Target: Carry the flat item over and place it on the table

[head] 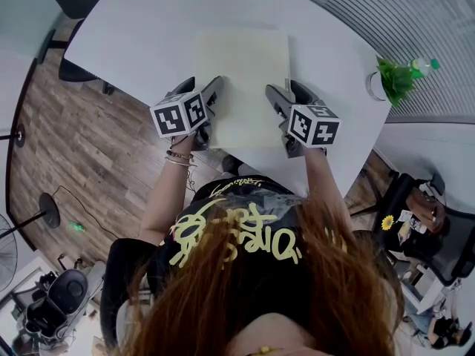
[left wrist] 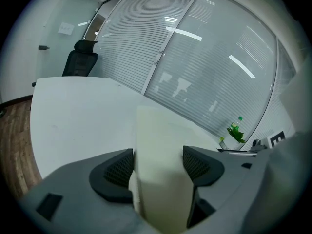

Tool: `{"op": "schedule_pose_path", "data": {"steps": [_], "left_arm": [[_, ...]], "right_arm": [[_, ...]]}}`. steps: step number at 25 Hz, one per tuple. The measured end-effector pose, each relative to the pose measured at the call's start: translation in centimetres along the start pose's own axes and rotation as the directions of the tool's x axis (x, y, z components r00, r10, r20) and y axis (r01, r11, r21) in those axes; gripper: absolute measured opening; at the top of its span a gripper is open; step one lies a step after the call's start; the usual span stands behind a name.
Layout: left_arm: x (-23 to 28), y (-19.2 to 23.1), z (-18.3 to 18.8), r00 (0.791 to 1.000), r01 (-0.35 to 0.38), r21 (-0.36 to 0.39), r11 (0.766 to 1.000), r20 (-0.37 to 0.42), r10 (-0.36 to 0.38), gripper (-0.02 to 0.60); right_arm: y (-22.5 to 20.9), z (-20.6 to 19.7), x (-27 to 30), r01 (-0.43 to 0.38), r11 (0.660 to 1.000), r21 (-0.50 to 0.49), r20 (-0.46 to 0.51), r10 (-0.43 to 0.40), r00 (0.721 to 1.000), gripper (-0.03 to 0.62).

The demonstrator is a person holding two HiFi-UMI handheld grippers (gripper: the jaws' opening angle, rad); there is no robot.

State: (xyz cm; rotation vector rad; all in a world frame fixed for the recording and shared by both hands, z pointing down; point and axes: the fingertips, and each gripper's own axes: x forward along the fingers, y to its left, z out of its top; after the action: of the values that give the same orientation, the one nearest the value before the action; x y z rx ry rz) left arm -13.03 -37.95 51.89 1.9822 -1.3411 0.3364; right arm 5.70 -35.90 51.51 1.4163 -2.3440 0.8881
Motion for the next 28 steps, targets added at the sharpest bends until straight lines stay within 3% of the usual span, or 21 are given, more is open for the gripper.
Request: {"op": "schedule_pose_path", "data": {"steps": [19,28], "left_arm": [[0.5,0.0,-0.4,1.0,0.003,-0.03,1.0,-0.022,-0.004,0.33],[-0.5,-0.2,0.3,0.999,-0.03,0.032,0.999,0.027,0.03,0.339]], "right_arm": [[-0.1,-0.4,0.6,0.016,1.0,-0.019,-0.047,-0.017,0.999,0.305],[0.7,0.2,-0.1,0.034,0.996,-0.087,0.005,-0.033,0.999,0.307]]}}
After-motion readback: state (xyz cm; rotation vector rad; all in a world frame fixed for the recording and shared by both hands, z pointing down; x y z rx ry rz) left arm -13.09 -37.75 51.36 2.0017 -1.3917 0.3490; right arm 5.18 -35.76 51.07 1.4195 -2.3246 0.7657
